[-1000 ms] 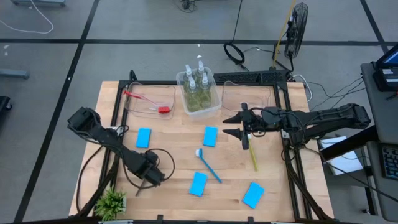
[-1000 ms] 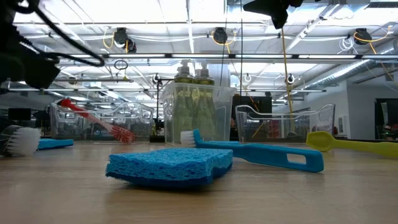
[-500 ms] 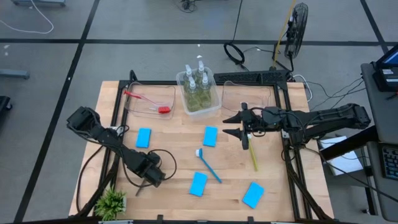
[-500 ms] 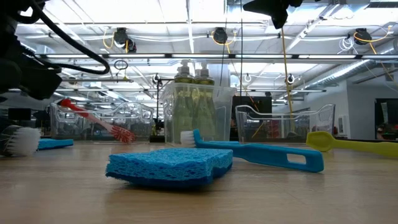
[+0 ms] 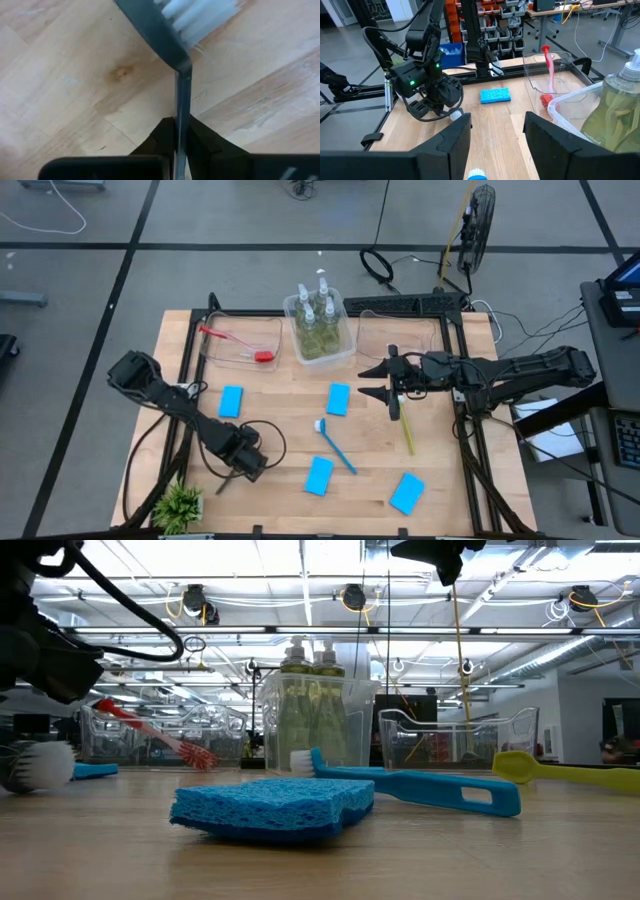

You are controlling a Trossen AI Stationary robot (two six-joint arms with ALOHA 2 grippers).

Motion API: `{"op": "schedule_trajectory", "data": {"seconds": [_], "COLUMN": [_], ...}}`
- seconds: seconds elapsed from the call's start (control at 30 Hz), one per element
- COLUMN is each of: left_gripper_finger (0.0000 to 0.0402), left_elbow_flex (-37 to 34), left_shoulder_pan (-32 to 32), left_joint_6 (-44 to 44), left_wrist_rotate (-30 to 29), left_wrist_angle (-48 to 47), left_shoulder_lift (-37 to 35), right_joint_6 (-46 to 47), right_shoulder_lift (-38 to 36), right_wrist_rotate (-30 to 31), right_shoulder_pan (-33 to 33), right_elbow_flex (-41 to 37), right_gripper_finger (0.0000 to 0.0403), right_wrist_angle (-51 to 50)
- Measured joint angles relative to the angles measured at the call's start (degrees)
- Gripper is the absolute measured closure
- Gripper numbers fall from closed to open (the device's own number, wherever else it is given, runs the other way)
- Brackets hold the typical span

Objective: Pick & Place Kitchen Sink Supplies
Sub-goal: Put the gray dish brush into the left transparent bin

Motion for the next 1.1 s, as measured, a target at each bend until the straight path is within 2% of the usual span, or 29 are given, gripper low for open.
{"op": "schedule_trajectory", "data": {"seconds": [0.1, 0.2, 0.53, 0.67, 0.87, 1.1], "left_gripper_finger": [0.0382, 0.0382, 0.0382, 0.0382, 0.0382, 0.0382], "left_elbow_flex": [0.7, 1.9, 13.1, 20.0, 27.3, 31.1], "left_shoulder_pan": [0.8, 1.8, 6.4, 9.9, 16.8, 24.4], "left_joint_6": [2.6, 3.8, 16.3, 25.0, 38.9, 59.3], "left_wrist_rotate": [0.6, -2.1, -20.5, -25.6, -32.0, -39.3], "left_wrist_angle": [-0.5, -1.2, -20.3, -30.3, -40.5, -46.3], "left_shoulder_lift": [-1.6, -4.6, -12.3, -12.5, -12.1, -12.1], "right_joint_6": [0.0, 0.0, 0.0, 0.0, 0.0, 0.0], "right_shoulder_lift": [0.0, 0.0, 0.0, 0.0, 0.0, 0.0], "right_wrist_rotate": [0.0, 0.0, 0.0, 0.0, 0.0, 0.1], "right_shoulder_pan": [0.0, 0.0, 0.0, 0.0, 0.0, 0.0], "right_elbow_flex": [0.0, 0.0, 0.0, 0.0, 0.0, 0.0], "right_gripper_finger": [0.0232, 0.0232, 0.0232, 0.0232, 0.0232, 0.0232], "right_wrist_angle": [0.0, 0.0, 0.0, 0.0, 0.0, 0.0]}}
